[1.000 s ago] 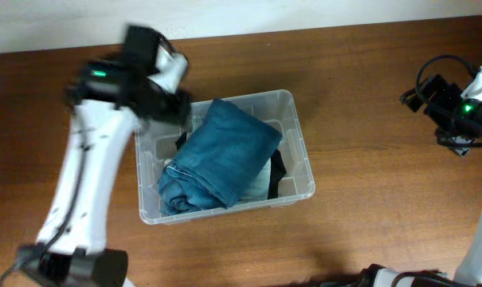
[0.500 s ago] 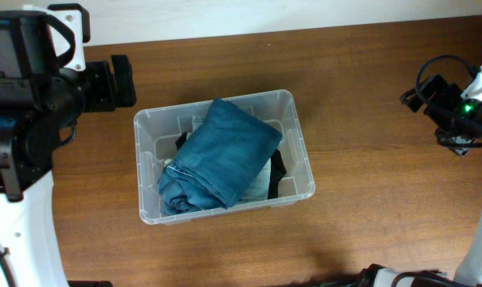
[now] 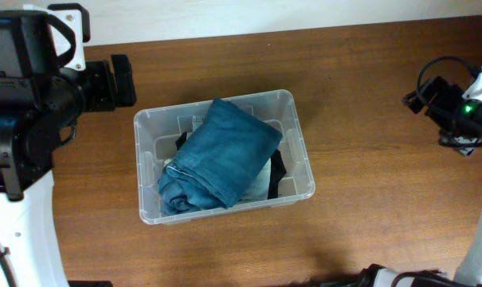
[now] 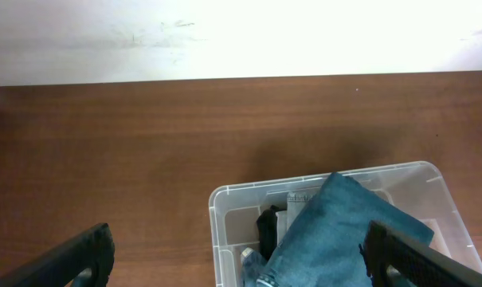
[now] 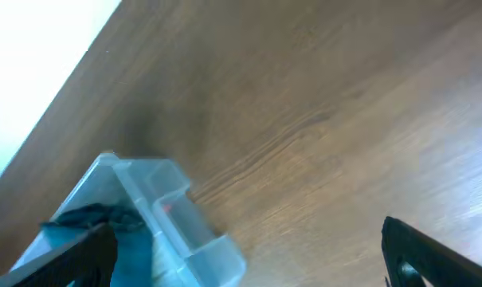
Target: Pack container
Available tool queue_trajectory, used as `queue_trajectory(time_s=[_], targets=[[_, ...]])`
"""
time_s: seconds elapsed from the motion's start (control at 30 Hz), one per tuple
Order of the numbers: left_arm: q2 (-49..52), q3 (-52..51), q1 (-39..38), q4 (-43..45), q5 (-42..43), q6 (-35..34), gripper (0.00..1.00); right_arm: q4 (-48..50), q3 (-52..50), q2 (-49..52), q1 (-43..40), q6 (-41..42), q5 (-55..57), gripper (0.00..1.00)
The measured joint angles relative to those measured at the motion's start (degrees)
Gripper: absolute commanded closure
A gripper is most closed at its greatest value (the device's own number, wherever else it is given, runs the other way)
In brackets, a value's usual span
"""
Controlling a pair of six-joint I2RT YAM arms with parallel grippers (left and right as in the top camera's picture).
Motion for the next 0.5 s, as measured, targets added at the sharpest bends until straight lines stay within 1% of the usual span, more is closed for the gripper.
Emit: queue_trajectory(time_s=[0.03, 0.13, 0.2, 0.27, 0.37, 0.4, 0.5], targets=[[0.0, 0.0, 0.0, 0.0, 0.0, 0.0, 0.00, 1.3, 0.0, -0.1, 0.0, -0.7, 0.9, 0.02], [0.0, 0.0, 0.0, 0.0, 0.0, 0.0, 0.00, 11.7, -2.1, -2.7, 1.6, -5.3, 2.8, 0.02], [0.0, 0.0, 0.0, 0.0, -0.3, 0.0, 0.00, 19.7, -5.1, -7.8, 5.5, -11.5, 3.6, 0.01], [0.0, 0.0, 0.0, 0.0, -0.4, 0.0, 0.00, 24.8, -8.4, -12.5, 8.9, -18.5, 3.8, 0.02], [0.0, 0.0, 0.0, 0.0, -0.3, 0.0, 0.00, 28.5, -16.7, -23.3, 14.4, -26.9, 3.8, 0.01], [0.0, 0.0, 0.0, 0.0, -0.4, 0.0, 0.00, 28.5, -22.3, -28.8, 16.1, -30.8, 3.8, 0.02], [0.0, 0.0, 0.0, 0.0, -0.4, 0.0, 0.00, 33.0, -36.2, -38.3, 16.9, -35.0, 3.9, 0.02]])
